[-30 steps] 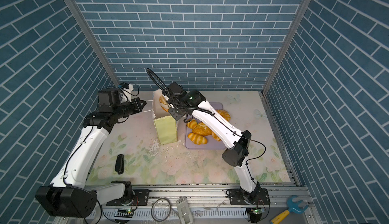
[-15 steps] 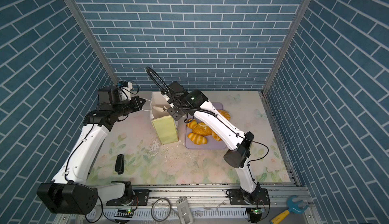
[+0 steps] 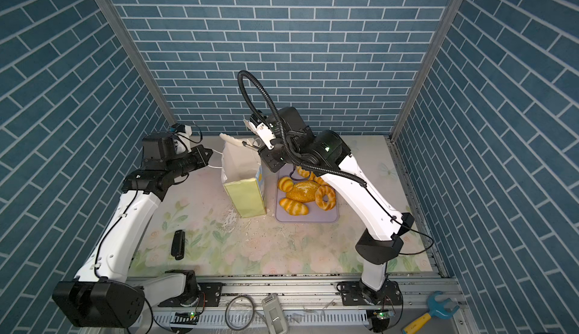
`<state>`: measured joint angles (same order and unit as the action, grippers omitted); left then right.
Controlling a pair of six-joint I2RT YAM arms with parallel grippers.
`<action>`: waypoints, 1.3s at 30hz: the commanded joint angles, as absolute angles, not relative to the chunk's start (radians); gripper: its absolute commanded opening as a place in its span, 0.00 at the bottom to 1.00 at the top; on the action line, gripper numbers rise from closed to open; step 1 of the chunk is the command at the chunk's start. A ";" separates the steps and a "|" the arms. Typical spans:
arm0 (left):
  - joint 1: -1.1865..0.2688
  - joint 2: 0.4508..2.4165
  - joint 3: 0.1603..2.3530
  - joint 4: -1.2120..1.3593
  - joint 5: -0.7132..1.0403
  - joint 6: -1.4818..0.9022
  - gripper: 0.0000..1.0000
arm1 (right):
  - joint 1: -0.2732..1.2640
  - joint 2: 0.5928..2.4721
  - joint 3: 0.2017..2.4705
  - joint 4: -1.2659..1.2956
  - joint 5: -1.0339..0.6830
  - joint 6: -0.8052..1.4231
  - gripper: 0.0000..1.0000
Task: Place the fake bread into the paper bag
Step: 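Open the tongs with the right gripper to drop the bread into the bag, then move the open tongs back over the tray with the right gripper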
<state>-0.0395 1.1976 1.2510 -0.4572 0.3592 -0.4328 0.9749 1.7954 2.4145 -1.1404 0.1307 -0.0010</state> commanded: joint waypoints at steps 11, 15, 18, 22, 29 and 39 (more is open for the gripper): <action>-0.036 1.148 1.209 -0.437 0.336 -0.464 0.00 | 0.811 1.547 2.219 -1.104 0.259 0.020 0.46; -0.037 1.136 1.207 -0.440 0.334 -0.470 0.00 | 0.739 1.494 2.080 -1.107 0.258 0.045 0.46; -0.037 1.130 1.209 -0.447 0.328 -0.474 0.00 | 0.718 1.490 1.984 -1.118 0.248 0.049 0.46; -0.037 1.118 1.205 -0.449 0.327 -0.482 0.00 | 0.713 1.535 1.902 -1.152 0.207 0.040 0.45; -0.037 1.106 1.207 -0.462 0.333 -0.486 0.08 | 0.712 1.634 1.825 -1.152 0.146 0.013 0.46; -0.037 1.078 1.208 -0.483 0.316 -0.480 0.32 | 0.719 1.763 1.812 -1.148 0.074 -0.012 0.48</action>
